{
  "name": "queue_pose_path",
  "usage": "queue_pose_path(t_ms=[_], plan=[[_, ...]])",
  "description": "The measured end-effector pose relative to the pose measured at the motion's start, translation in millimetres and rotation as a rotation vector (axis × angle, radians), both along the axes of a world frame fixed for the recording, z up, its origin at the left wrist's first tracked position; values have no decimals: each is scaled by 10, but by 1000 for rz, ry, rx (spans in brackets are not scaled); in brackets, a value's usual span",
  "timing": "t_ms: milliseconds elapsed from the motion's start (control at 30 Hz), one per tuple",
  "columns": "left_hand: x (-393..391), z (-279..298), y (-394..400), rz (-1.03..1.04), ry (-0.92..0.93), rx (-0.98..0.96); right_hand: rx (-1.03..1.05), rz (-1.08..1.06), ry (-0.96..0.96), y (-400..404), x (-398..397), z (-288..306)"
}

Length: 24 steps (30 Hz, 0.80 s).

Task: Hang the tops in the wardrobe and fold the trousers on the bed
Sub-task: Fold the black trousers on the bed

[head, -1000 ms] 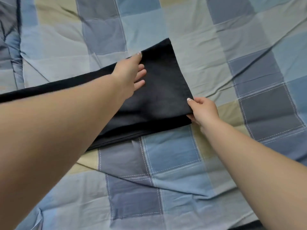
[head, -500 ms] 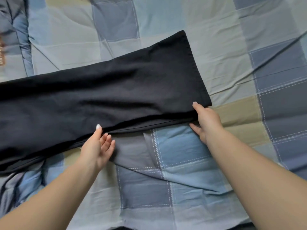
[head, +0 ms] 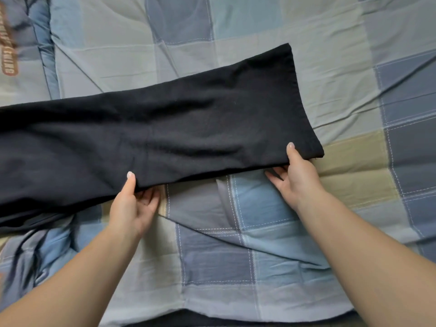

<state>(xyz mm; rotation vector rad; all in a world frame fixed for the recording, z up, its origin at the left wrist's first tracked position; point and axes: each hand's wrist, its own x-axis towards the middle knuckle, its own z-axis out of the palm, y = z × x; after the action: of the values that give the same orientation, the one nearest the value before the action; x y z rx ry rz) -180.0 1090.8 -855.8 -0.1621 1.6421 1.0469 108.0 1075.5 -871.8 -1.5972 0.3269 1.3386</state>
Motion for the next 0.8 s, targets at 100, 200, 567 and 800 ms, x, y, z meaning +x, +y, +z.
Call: queue_pose_path(t_ms=[100, 200, 567, 800], plan=[[48, 29, -102, -74, 67, 29, -75, -40, -173, 29, 177, 11], [129, 76, -386, -108, -37, 41, -133, -99, -254, -67, 302, 33], [-548, 236, -370, -37, -154, 35, -39, 291, 63, -399, -848, 112], [-1305, 486, -411, -285, 49, 108, 66, 930, 39, -237, -2489, 239]])
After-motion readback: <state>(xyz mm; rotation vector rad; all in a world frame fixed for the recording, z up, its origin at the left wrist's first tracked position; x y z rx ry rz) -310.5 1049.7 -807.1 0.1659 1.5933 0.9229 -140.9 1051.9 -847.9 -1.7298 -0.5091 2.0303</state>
